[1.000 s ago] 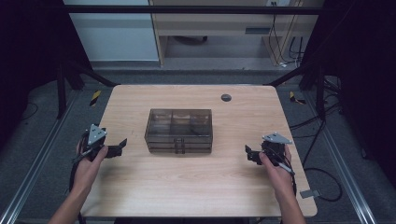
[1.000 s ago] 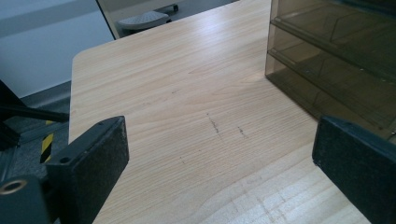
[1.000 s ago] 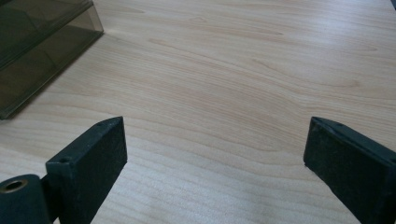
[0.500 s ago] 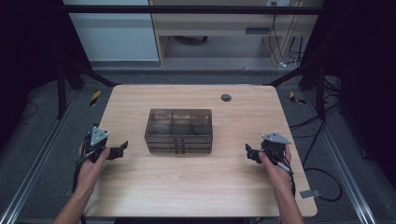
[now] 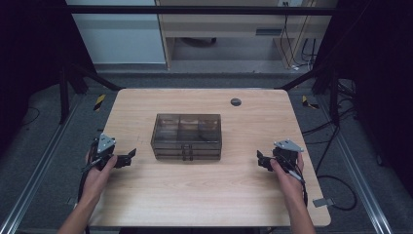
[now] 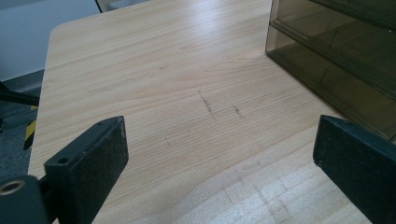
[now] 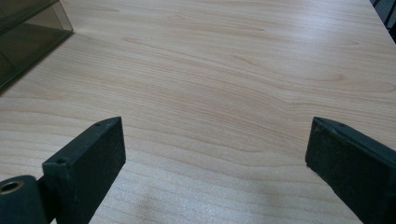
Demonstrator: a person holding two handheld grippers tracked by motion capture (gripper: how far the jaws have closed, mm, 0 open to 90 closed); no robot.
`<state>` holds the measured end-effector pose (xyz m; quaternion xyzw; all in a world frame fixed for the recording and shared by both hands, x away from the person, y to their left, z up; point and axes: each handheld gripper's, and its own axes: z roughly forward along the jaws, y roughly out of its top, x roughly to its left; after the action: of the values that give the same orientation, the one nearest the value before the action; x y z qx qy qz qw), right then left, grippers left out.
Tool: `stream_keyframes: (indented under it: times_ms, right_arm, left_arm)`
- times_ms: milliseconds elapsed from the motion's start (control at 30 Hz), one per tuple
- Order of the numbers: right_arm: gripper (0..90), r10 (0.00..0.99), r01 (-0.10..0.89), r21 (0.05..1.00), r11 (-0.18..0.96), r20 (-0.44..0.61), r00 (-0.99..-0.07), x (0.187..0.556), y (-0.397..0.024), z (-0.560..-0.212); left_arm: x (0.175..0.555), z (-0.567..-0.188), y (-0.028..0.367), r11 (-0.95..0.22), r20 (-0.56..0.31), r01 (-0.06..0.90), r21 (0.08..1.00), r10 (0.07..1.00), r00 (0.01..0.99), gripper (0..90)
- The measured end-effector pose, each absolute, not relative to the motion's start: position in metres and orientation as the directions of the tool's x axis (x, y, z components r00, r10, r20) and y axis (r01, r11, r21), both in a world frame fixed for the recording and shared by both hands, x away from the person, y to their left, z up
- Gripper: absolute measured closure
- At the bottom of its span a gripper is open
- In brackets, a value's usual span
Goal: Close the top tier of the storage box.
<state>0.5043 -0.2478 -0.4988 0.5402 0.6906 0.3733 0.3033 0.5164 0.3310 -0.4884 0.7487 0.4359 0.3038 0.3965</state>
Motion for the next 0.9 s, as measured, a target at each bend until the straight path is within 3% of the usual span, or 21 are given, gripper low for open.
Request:
stream_keyframes:
  times_ms: [900]
  right_arm:
    - [5.8,0.966,0.534,0.829,0.164,-0.025,-0.258,0.504,-0.242,-0.507]
  left_arm:
    - [0.519,-0.500,0.332,-0.309,0.091,0.456,0.835,0.894,0.439,2.7]
